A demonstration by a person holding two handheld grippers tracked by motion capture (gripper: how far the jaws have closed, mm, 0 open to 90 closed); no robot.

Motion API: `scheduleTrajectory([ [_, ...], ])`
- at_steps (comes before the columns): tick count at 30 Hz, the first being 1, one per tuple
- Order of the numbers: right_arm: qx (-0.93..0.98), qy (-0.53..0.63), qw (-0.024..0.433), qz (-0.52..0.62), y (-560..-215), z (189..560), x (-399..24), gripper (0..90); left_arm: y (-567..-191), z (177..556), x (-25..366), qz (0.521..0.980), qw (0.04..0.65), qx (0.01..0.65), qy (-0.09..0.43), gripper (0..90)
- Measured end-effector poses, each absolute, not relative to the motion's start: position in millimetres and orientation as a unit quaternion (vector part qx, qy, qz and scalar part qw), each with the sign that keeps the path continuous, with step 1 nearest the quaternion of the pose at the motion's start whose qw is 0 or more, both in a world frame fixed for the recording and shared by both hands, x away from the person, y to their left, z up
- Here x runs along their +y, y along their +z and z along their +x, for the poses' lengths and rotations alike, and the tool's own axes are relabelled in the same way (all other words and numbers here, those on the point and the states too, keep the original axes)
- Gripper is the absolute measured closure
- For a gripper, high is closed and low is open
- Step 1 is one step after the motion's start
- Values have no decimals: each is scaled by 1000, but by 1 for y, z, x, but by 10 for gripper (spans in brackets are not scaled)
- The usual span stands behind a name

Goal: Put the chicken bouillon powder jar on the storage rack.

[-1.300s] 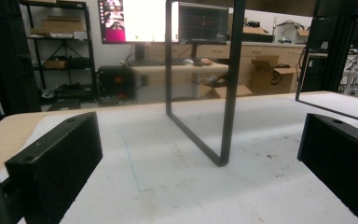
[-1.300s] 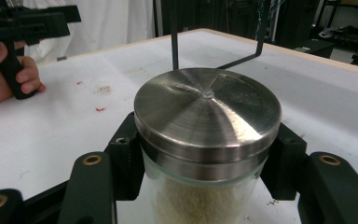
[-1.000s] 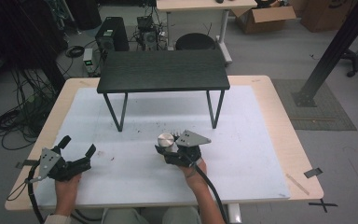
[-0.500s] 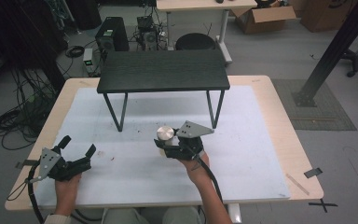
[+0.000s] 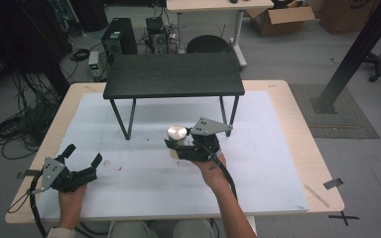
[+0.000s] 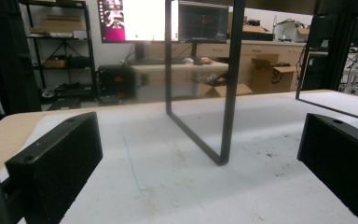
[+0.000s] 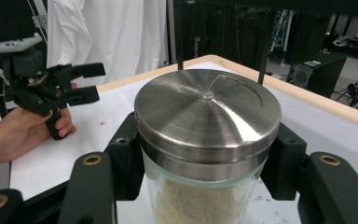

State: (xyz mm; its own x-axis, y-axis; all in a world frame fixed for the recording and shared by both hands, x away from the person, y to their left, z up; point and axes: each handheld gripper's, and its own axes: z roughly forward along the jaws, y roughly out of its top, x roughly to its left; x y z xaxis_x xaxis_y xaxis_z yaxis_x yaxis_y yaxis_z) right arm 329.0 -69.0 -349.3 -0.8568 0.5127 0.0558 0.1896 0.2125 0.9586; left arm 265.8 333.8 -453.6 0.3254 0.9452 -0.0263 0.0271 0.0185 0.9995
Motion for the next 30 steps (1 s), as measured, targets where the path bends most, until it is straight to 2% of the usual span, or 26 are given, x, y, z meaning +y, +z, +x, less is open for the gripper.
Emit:
scheduleTrajectory([
  [30,772,591,122,200,-278,357,-59,426,-454,266,334,575,575,424,398,4],
])
